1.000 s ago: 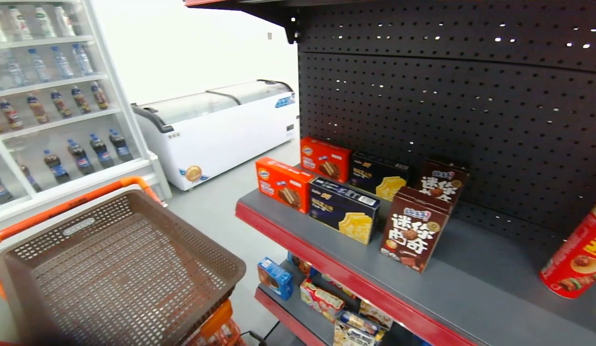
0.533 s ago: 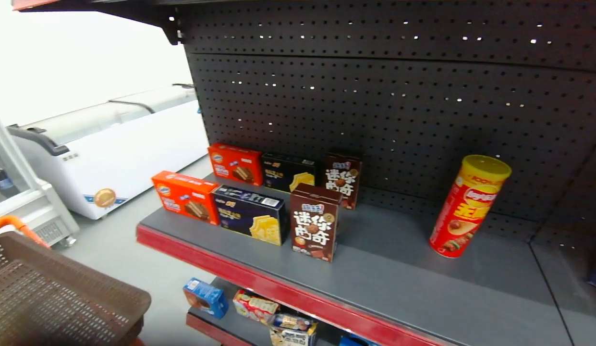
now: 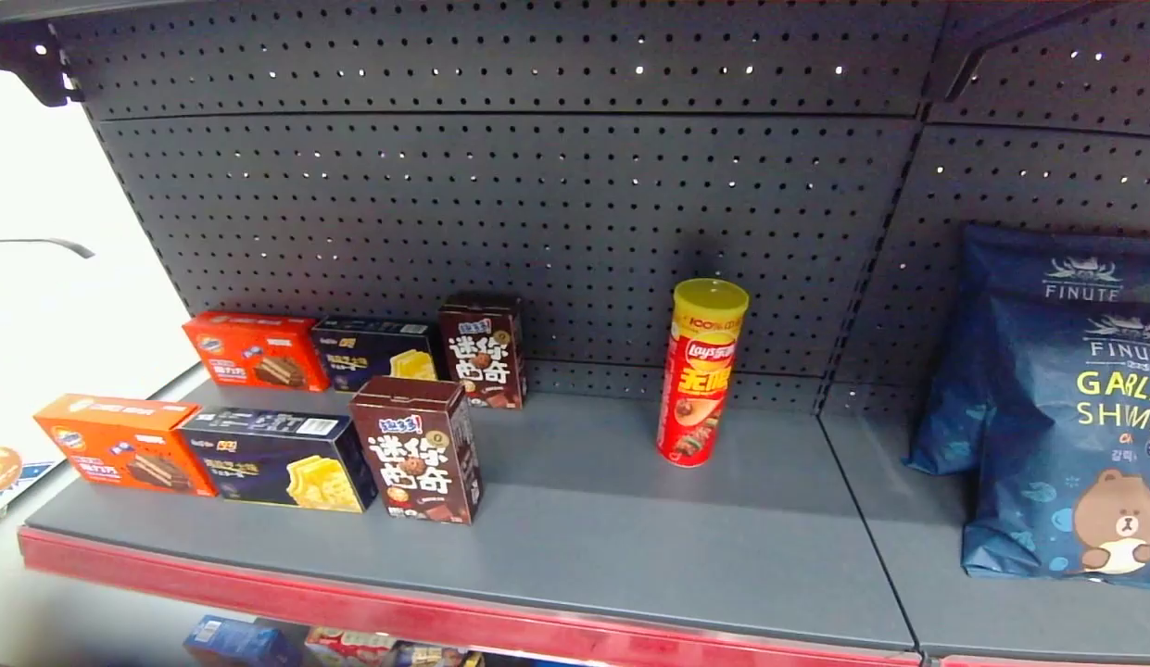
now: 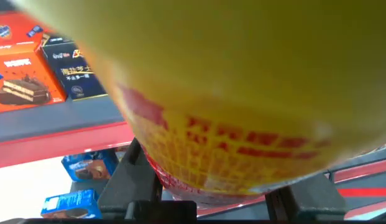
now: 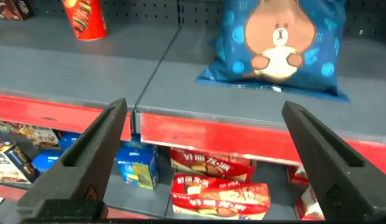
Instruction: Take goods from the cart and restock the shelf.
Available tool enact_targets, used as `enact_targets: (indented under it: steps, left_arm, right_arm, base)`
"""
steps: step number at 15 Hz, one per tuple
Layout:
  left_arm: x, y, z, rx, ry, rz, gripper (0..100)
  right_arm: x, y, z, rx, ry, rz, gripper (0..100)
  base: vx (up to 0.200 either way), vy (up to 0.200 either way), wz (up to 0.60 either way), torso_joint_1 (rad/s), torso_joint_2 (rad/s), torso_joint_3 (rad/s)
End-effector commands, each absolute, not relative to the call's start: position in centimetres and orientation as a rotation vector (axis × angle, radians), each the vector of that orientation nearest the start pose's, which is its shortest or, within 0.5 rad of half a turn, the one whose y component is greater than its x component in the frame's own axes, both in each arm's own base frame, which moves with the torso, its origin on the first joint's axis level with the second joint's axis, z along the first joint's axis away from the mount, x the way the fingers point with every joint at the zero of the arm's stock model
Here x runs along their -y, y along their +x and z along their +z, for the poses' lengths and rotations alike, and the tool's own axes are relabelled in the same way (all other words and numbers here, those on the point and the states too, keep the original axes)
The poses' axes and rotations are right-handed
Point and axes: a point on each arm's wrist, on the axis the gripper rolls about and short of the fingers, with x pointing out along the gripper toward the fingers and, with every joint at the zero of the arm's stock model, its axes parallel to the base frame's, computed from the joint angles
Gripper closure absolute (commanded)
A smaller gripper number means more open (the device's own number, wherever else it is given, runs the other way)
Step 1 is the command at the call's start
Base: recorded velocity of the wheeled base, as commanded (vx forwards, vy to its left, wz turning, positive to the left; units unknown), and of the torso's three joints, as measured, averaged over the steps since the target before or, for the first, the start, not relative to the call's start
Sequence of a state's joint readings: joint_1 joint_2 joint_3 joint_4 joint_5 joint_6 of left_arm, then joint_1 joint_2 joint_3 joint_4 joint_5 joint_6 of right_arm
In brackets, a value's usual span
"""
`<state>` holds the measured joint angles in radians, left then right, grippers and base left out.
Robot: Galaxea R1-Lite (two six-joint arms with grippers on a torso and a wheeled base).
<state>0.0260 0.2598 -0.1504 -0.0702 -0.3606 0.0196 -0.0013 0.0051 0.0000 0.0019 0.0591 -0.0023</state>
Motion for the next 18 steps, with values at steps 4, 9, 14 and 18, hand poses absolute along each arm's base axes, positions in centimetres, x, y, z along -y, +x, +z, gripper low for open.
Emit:
enact_targets:
  steps: [4,9,14,18]
  left_arm:
    - [0.81,-0.72,12.95,-0.031,0.013,-0.335,100]
    - [0.82,-0.72,12.95,-0.031,0.013,-0.336,100]
    - [0.81,-0.74,12.95,-0.03,0.013,-0.335,100]
    - [0.81,-0.89,13.03,-0.016,0.016,-0.33,100]
  right_arm:
    - [-0.14,-2.25,7.56,-0.005,-0.003,0.058,0]
    - [-0.14,-2.25,7.56,-0.005,-0.003,0.058,0]
    - [-0.14,-2.24,7.56,-0.006,-0.003,0.058,0]
    - [-0.14,-2.25,7.56,-0.005,-0.003,0.058,0]
  base:
    - [0.0,0.0,0.0,0.0,0.0,0.0]
    - [0.0,0.0,-0.36,0.0,0.0,0.001]
    - [0.0,0.0,0.0,0.0,0.0,0.0]
    - [0.0,0.0,0.0,0.0,0.0,0.0]
